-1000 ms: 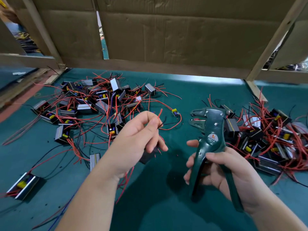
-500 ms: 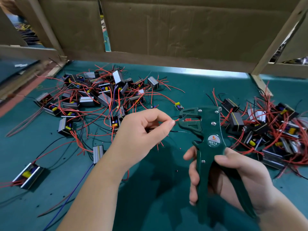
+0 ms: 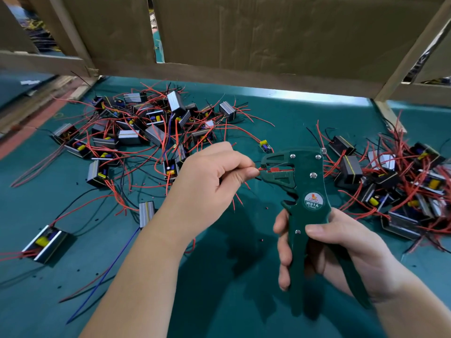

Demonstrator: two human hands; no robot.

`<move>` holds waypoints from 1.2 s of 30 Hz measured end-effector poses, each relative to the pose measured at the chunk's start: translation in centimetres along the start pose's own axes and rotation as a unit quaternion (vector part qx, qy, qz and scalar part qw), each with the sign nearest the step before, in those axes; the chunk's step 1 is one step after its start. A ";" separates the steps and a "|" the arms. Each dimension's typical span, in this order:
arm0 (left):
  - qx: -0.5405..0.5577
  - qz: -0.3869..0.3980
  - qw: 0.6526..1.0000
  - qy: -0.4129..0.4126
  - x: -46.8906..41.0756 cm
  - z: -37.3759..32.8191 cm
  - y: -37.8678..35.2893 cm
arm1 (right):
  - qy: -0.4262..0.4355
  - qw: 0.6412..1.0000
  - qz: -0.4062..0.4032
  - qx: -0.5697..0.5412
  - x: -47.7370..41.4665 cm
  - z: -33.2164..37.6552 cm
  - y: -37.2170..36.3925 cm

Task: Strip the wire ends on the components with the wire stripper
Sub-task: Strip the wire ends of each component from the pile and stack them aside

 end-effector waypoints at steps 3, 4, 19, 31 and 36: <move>-0.007 0.001 1.000 -0.011 0.0 0.1 0.1 | 0.000 1.000 0.001 0.004 0.0 -0.1 0.0; -0.010 0.002 1.000 -0.014 0.0 0.1 0.1 | 0.000 1.000 0.002 0.005 0.0 -0.1 0.1; -0.041 0.073 0.995 0.049 0.1 0.8 0.0 | -0.010 0.991 -0.131 0.001 -0.7 -0.8 -1.0; 0.176 -0.047 0.968 0.170 0.1 1.0 0.0 | -0.012 0.986 -0.111 -0.126 -0.5 -0.1 0.6; 0.196 -0.043 0.967 0.159 0.1 0.8 -0.2 | -0.011 0.992 0.008 -0.128 -0.5 -0.6 -1.0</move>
Point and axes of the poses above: each hand's wrist, its own x-axis away from the middle knuckle, its own y-axis out of the back of the hand, z = x × y, the point moved 2 cm from there along -x, towards the middle knuckle, and after that the axes turned 10 degrees about x, right-handed, at the moved point
